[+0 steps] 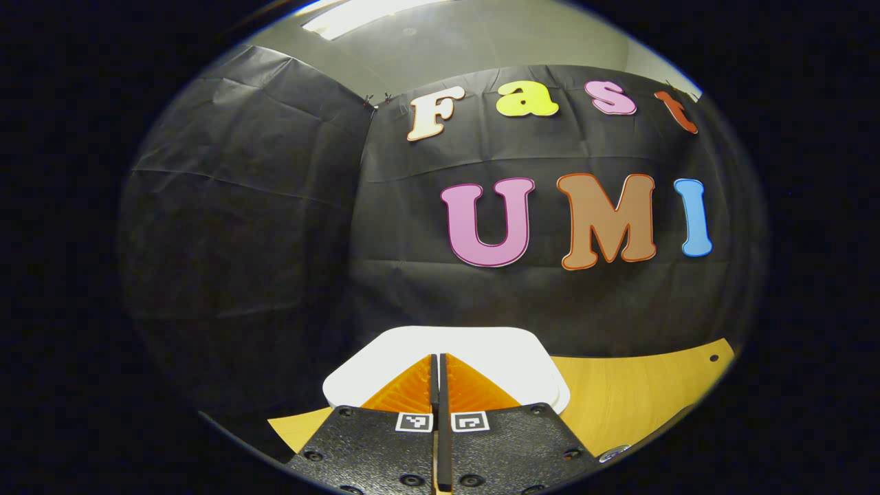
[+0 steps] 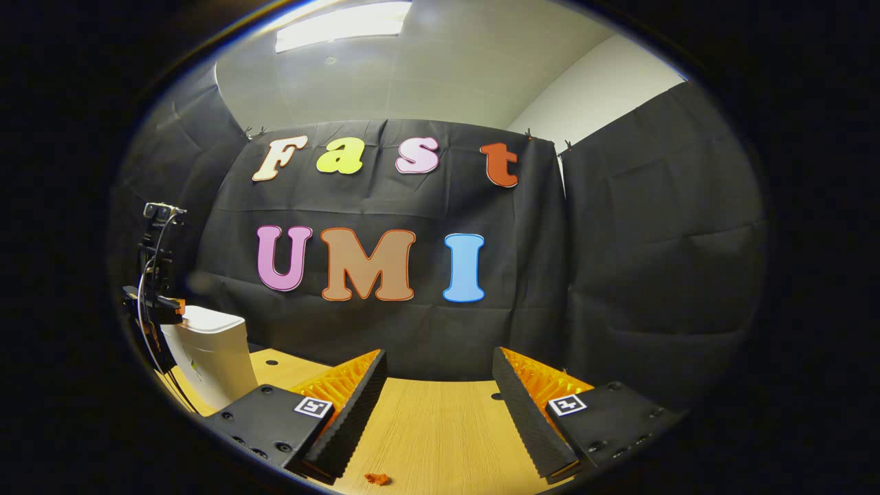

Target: Press the lid of the desktop garbage bin to open it, pick up the crumpled paper on the desktop and throw it into the bin, then pick up the pop can on the desktop and drop it into the bin, and finally close the garbage bin lid.

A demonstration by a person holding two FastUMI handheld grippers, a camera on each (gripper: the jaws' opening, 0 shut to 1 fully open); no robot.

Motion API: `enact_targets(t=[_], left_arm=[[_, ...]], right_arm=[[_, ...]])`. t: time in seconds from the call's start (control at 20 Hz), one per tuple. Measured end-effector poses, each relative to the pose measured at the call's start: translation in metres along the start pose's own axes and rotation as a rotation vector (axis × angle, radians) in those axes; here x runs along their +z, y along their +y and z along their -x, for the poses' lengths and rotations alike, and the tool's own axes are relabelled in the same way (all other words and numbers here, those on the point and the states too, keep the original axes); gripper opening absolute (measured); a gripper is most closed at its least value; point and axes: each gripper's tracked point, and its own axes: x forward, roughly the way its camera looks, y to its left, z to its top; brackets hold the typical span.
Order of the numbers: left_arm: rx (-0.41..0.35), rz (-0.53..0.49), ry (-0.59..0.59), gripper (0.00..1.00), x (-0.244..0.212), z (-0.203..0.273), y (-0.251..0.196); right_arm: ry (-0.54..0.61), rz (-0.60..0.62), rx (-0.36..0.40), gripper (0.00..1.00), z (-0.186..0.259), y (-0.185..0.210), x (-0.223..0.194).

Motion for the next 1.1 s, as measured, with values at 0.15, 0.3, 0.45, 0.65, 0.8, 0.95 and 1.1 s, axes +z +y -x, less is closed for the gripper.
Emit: enact_targets(t=[0.15,0.3,0.45,0.65,0.8,0.95,1.1], left_arm=[[-0.007,-0.002,0.022,0.00,-0.014,-0.003,0.002],[-0.031,-0.055,-0.100,0.00,-0.009,0.001,0.000],[-0.091,0.022,-0.081,0.00,-0.015,-0.003,-0.002],[-0.089,-0.097,-0.110,0.00,-0.003,-0.002,-0.003],[-0.127,-0.138,-0.159,0.00,0.022,0.007,-0.017],[-0.183,-0.126,-0.252,0.00,0.064,0.022,-0.037],[-0.250,-0.078,-0.286,0.06,0.088,0.041,-0.059]], right_arm=[[0.011,0.007,0.001,0.98,-0.001,0.006,-0.003],[0.040,0.015,0.013,0.98,-0.001,0.013,-0.010],[0.057,0.031,0.047,0.98,0.000,0.028,-0.015],[0.036,0.035,0.090,1.00,0.001,0.039,-0.007],[0.026,0.031,0.098,1.00,0.000,0.040,-0.002],[0.017,0.024,0.097,0.98,0.001,0.036,0.002],[0.004,0.017,0.096,0.98,0.001,0.031,0.007]])
